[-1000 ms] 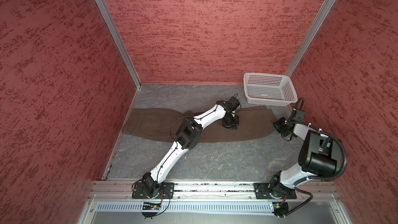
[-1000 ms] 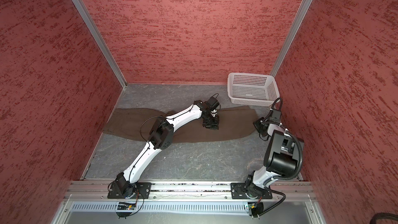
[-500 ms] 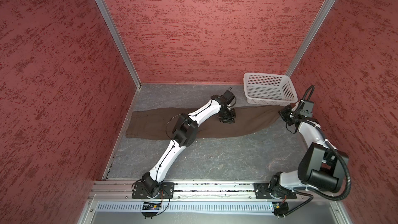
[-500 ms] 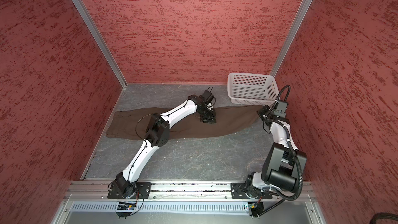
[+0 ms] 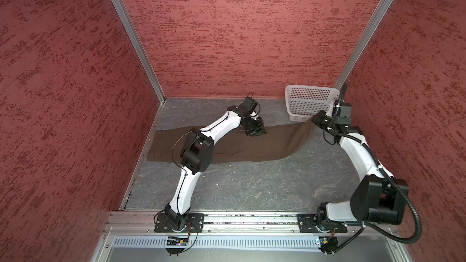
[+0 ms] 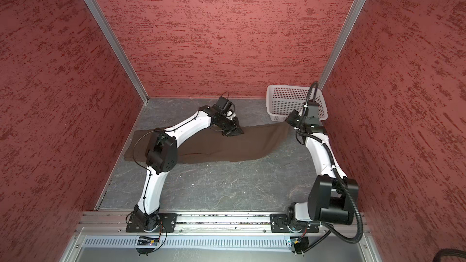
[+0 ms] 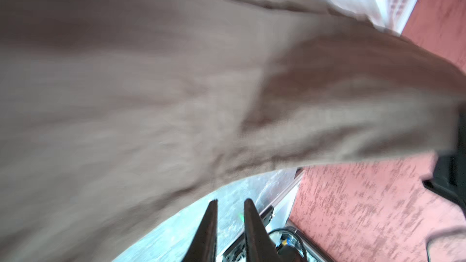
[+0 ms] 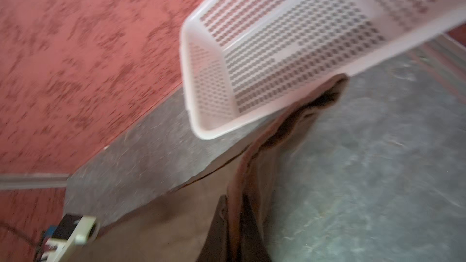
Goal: Fold and stack the trousers
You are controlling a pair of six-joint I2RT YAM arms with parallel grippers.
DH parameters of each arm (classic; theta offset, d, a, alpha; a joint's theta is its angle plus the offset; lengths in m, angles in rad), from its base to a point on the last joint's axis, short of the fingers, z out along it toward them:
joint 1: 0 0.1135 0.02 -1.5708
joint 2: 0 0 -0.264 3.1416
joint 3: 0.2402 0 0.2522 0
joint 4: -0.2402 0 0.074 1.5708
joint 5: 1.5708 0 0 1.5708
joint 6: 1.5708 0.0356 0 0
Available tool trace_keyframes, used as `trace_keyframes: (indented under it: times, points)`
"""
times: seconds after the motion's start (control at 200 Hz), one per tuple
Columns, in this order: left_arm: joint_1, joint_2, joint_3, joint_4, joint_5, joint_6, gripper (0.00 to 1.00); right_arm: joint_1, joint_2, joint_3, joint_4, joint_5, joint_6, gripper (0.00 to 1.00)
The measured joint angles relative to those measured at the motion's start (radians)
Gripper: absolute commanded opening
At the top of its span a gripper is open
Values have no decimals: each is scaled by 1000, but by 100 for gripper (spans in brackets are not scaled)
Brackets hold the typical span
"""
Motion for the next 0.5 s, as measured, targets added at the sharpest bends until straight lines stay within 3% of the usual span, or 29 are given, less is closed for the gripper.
trace_keyframes:
  times: [0.25, 0.501]
  points:
    - [256, -190, -365, 88, -51, -18, 20, 344, 124, 97, 18, 79, -7, 0]
    - [367, -267, -606, 112, -90, 2, 18, 594, 293, 182, 13, 93, 3, 0]
